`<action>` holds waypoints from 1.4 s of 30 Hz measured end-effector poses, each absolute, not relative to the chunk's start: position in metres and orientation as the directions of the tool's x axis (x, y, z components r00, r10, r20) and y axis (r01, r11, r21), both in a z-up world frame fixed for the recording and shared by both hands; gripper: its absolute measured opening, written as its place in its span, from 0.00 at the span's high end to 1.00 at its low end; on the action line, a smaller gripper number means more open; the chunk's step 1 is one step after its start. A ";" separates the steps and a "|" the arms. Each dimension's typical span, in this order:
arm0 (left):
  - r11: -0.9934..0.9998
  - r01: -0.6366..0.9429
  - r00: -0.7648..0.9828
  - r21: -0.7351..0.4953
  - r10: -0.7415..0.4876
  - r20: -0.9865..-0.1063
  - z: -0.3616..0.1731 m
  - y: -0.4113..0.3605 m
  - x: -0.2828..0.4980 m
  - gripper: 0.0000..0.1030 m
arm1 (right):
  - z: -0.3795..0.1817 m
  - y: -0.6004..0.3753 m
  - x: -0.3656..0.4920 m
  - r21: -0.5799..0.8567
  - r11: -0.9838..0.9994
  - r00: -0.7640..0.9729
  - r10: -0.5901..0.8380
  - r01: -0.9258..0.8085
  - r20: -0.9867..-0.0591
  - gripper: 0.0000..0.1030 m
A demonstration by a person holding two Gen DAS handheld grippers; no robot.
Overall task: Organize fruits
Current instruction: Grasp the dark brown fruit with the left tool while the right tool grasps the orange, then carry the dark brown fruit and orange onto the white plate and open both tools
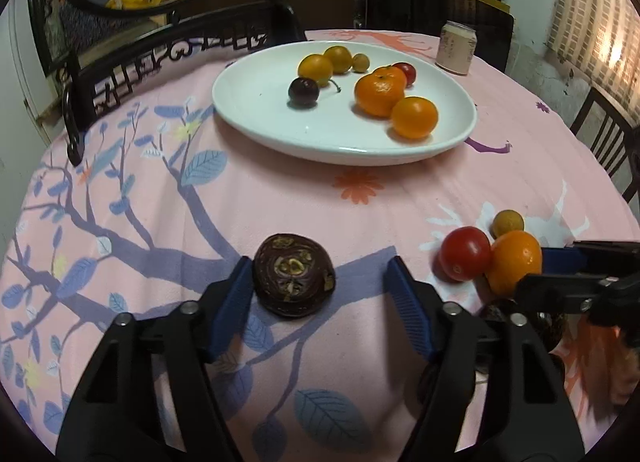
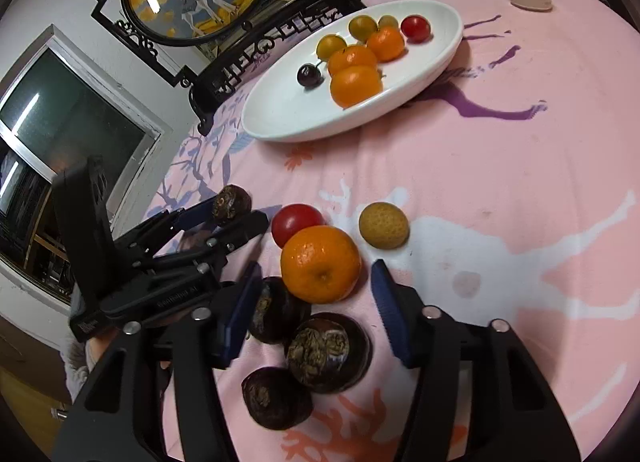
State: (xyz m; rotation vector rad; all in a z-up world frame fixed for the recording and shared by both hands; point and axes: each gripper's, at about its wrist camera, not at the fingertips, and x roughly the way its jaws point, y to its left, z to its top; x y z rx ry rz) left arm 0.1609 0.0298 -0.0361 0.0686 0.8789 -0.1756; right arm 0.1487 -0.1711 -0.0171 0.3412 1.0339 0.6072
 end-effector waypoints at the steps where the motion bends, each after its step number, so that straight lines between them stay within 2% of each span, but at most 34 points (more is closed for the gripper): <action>1: 0.984 0.175 0.627 -0.016 -0.124 -0.769 -0.036 0.031 0.161 0.42 | -0.017 -0.169 0.149 0.526 0.790 0.372 0.613 -0.315 -0.698 0.57; 3: 0.986 0.167 0.631 -0.022 -0.124 -0.766 -0.035 0.034 0.161 0.52 | -0.019 -0.170 0.149 0.528 0.790 0.375 0.613 -0.312 -0.695 0.60; 4: 0.986 0.163 0.634 -0.027 -0.125 -0.763 -0.035 0.035 0.161 0.61 | -0.020 -0.171 0.150 0.533 0.787 0.374 0.616 -0.309 -0.693 0.60; 25: 0.981 0.189 0.696 -0.033 -0.157 -0.700 0.001 0.024 0.158 0.61 | 0.015 -0.210 0.160 0.577 0.773 0.507 0.620 -0.262 -0.600 0.60; 32: 0.986 0.167 0.710 -0.031 -0.142 -0.690 0.019 0.020 0.205 0.61 | 0.035 -0.207 0.216 0.501 0.837 0.576 0.526 -0.220 -0.626 0.60; 38: 0.990 0.138 0.704 -0.036 -0.123 -0.700 0.010 0.018 0.237 0.58 | 0.028 -0.191 0.255 0.446 0.871 0.600 0.472 -0.205 -0.646 0.60; 39: 0.991 0.131 0.706 -0.035 -0.118 -0.698 0.008 0.019 0.239 0.49 | 0.027 -0.190 0.259 0.439 0.875 0.604 0.465 -0.203 -0.647 0.58; 40: 0.991 0.127 0.709 -0.036 -0.116 -0.696 0.007 0.020 0.240 0.44 | 0.026 -0.189 0.261 0.435 0.877 0.602 0.462 -0.202 -0.651 0.43; 41: 0.991 0.129 0.711 -0.036 -0.118 -0.693 0.006 0.021 0.240 0.41 | 0.025 -0.190 0.263 0.439 0.877 0.603 0.462 -0.198 -0.651 0.37; 42: 0.991 0.131 0.711 -0.031 -0.116 -0.693 0.005 0.022 0.239 0.41 | 0.025 -0.192 0.262 0.449 0.871 0.609 0.469 -0.200 -0.639 0.37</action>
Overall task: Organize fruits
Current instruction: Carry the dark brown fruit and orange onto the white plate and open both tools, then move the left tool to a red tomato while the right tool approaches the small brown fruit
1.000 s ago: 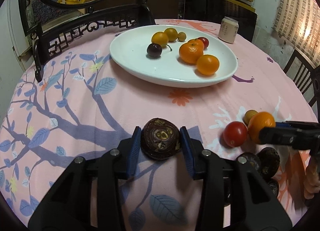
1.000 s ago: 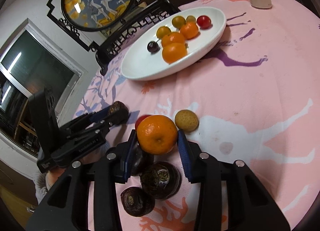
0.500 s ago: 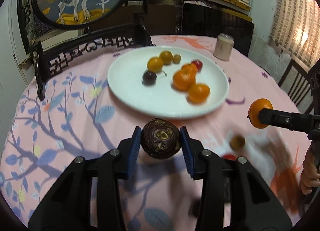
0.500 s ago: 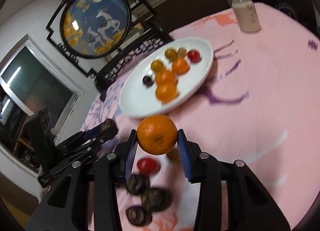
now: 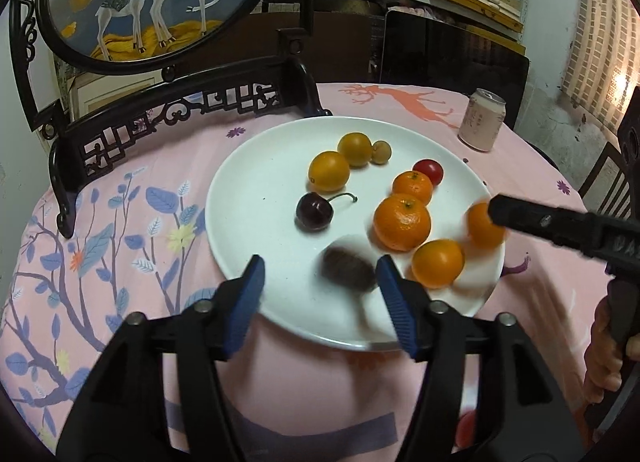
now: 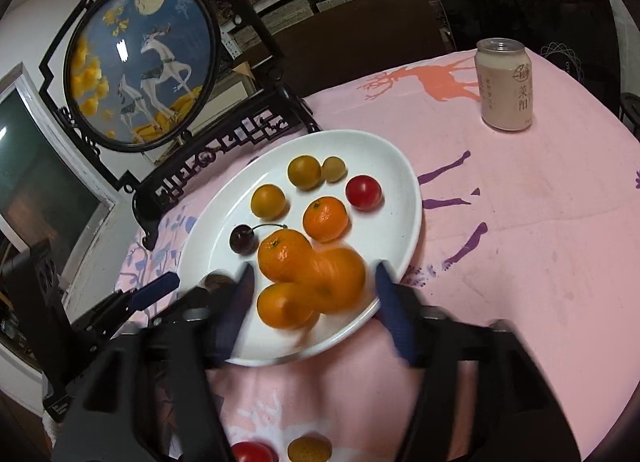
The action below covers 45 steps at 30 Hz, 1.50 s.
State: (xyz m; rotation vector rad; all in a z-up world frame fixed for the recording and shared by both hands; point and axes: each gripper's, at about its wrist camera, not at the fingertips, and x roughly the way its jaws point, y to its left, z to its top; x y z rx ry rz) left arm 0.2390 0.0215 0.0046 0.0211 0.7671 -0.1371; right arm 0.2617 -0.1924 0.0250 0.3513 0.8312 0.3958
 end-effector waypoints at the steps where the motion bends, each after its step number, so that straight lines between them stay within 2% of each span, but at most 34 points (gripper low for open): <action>1: 0.992 0.126 0.713 -0.022 -0.106 -0.693 0.004 0.023 0.239 0.41 | 0.025 -0.196 0.261 0.457 0.866 0.614 0.478 -0.206 -0.629 0.37; 7: 0.994 0.105 0.707 -0.040 -0.103 -0.700 -0.001 0.032 0.231 0.32 | 0.029 -0.211 0.251 0.498 0.846 0.609 0.499 -0.189 -0.617 0.37; 12: 0.994 0.105 0.716 -0.021 -0.090 -0.692 -0.002 0.030 0.210 0.21 | 0.027 -0.212 0.231 0.494 0.848 0.601 0.500 -0.193 -0.623 0.37; 18: 0.991 0.134 0.730 0.023 -0.083 -0.678 -0.002 0.019 0.176 0.12 | 0.024 -0.209 0.198 0.471 0.854 0.590 0.502 -0.221 -0.633 0.37; 23: 0.982 0.179 0.736 0.062 -0.092 -0.671 -0.002 0.004 0.152 0.11 | 0.019 -0.213 0.177 0.452 0.866 0.589 0.483 -0.213 -0.648 0.35; 28: 0.964 0.250 0.739 0.094 -0.128 -0.661 -0.002 -0.016 0.134 0.08 | 0.022 -0.227 0.164 0.483 0.854 0.610 0.490 -0.192 -0.624 0.34; 36: 0.926 0.335 0.710 0.176 -0.126 -0.693 -0.018 -0.046 0.131 0.08 | 0.019 -0.236 0.163 0.508 0.845 0.604 0.496 -0.168 -0.624 0.33; 41: 0.944 0.272 0.723 0.188 -0.071 -0.687 -0.016 -0.033 0.139 0.04 | 0.021 -0.233 0.162 0.500 0.847 0.604 0.497 -0.181 -0.624 0.33; 43: 0.958 0.176 0.752 0.226 0.017 -0.659 -0.010 -0.015 0.143 0.04 | 0.020 -0.232 0.162 0.498 0.848 0.602 0.496 -0.182 -0.625 0.33; 45: 0.972 0.103 0.748 0.211 0.064 -0.660 -0.007 0.006 0.148 0.04 | 0.019 -0.232 0.163 0.498 0.848 0.599 0.497 -0.181 -0.628 0.33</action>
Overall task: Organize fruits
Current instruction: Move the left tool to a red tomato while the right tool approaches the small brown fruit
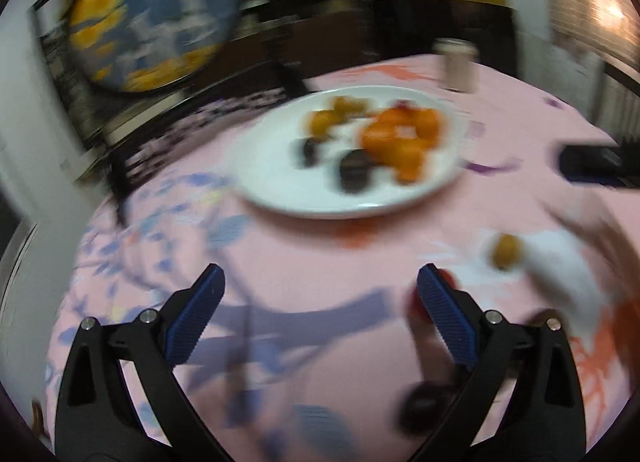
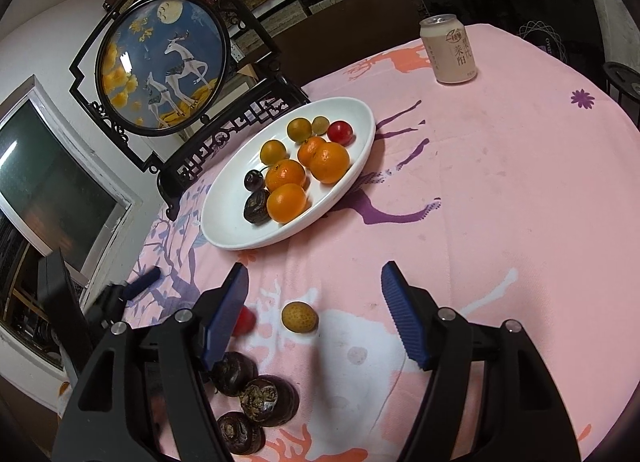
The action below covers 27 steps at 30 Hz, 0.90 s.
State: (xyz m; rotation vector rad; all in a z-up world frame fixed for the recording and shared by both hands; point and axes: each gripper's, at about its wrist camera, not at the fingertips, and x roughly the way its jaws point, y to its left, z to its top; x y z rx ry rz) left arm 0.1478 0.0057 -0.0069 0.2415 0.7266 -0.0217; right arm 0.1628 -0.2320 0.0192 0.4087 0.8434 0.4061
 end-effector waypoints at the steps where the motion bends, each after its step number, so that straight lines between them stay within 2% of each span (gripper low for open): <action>1: 0.981 0.080 0.738 0.177 0.061 -0.672 -0.006 0.017 0.151 0.04 | 0.019 -0.231 0.163 0.499 0.848 0.596 0.498 -0.182 -0.630 0.33; 4: 0.997 0.045 0.731 0.069 0.015 -0.683 0.000 0.039 0.151 0.04 | 0.019 -0.229 0.162 0.495 0.848 0.592 0.501 -0.190 -0.631 0.33; 6: 0.997 0.057 0.740 0.049 -0.009 -0.673 0.003 0.039 0.146 0.04 | 0.018 -0.228 0.162 0.493 0.848 0.589 0.502 -0.194 -0.633 0.33; 14: 0.968 0.187 0.742 0.166 -0.028 -0.670 -0.014 -0.008 0.140 0.04 | 0.017 -0.226 0.163 0.480 0.855 0.586 0.494 -0.196 -0.642 0.33; 22: 0.957 0.250 0.718 0.146 -0.082 -0.691 -0.018 -0.020 0.147 0.06 | 0.015 -0.224 0.163 0.471 0.860 0.581 0.490 -0.197 -0.650 0.33; 25: 0.957 0.269 0.697 0.111 -0.113 -0.708 -0.020 -0.020 0.153 0.15 | 0.015 -0.224 0.164 0.469 0.861 0.580 0.487 -0.196 -0.653 0.33; 27: 0.955 0.284 0.675 0.084 -0.137 -0.725 -0.022 -0.020 0.158 0.33 | 0.014 -0.223 0.164 0.467 0.862 0.578 0.487 -0.196 -0.655 0.33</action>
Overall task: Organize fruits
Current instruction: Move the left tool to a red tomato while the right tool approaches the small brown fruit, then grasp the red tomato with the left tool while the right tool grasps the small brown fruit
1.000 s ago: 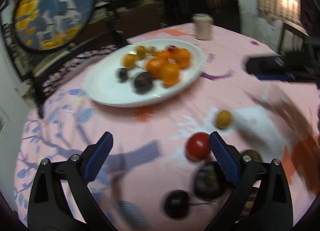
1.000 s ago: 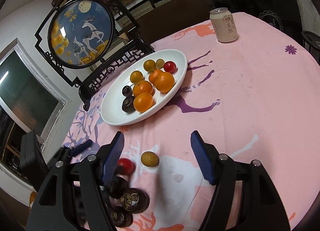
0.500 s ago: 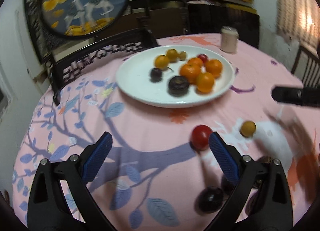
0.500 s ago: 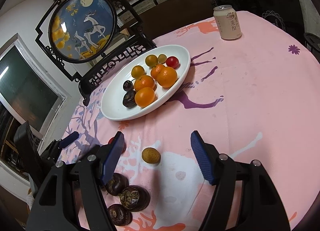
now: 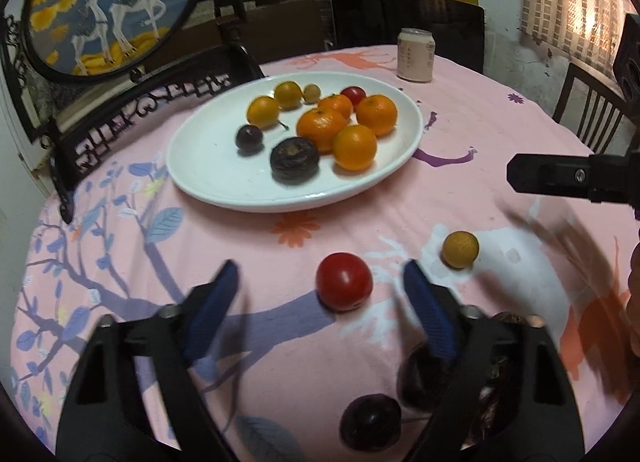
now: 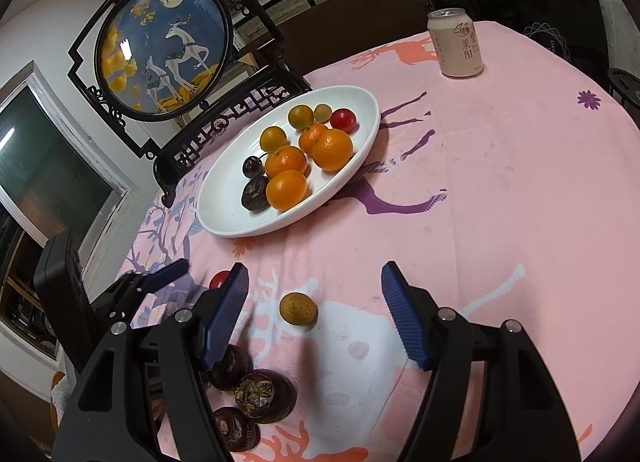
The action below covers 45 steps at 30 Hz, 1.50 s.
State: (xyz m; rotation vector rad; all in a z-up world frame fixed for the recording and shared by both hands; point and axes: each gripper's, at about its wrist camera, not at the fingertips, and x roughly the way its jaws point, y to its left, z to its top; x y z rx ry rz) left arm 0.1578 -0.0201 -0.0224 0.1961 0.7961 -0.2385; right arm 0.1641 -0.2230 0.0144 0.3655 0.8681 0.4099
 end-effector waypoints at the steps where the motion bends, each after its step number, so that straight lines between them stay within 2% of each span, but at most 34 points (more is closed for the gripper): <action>1: 0.954 0.290 0.664 0.072 -0.147 -0.733 -0.024 -0.020 0.160 0.38 | 0.014 -0.222 0.164 0.465 0.863 0.577 0.486 -0.198 -0.656 0.33; 5: 0.946 0.324 0.607 0.019 -0.192 -0.771 -0.035 -0.021 0.167 0.70 | 0.012 -0.220 0.164 0.457 0.866 0.569 0.485 -0.204 -0.664 0.33; 19: 0.969 0.247 0.641 -0.005 -0.168 -0.749 -0.023 0.004 0.165 0.70 | -0.006 -0.193 0.165 0.420 0.866 0.490 0.499 -0.270 -0.714 0.33; 21: 0.971 0.241 0.640 -0.008 -0.165 -0.751 -0.023 0.005 0.165 0.70 | -0.005 -0.191 0.164 0.411 0.868 0.494 0.497 -0.279 -0.713 0.35; 27: 0.969 0.245 0.634 0.005 -0.157 -0.757 -0.027 0.003 0.164 0.70 | -0.012 -0.180 0.167 0.381 0.871 0.476 0.489 -0.310 -0.731 0.51; 28: 0.969 0.248 0.632 0.008 -0.156 -0.759 -0.028 0.002 0.164 0.70 | -0.014 -0.177 0.167 0.368 0.875 0.472 0.481 -0.316 -0.738 0.58; 32: 0.966 0.257 0.619 0.014 -0.153 -0.770 -0.033 -0.001 0.165 0.70 | -0.017 -0.170 0.164 0.301 0.893 0.492 0.439 -0.335 -0.752 0.74; 38: 0.966 0.258 0.636 0.010 -0.162 -0.755 -0.027 -0.001 0.160 0.70 | -0.004 -0.187 0.163 0.353 0.885 0.527 0.465 -0.305 -0.711 0.75; 45: 0.972 0.235 0.693 0.000 -0.168 -0.701 0.007 0.006 0.162 0.70 | 0.030 -0.199 0.169 0.392 0.872 0.593 0.487 -0.293 -0.641 0.74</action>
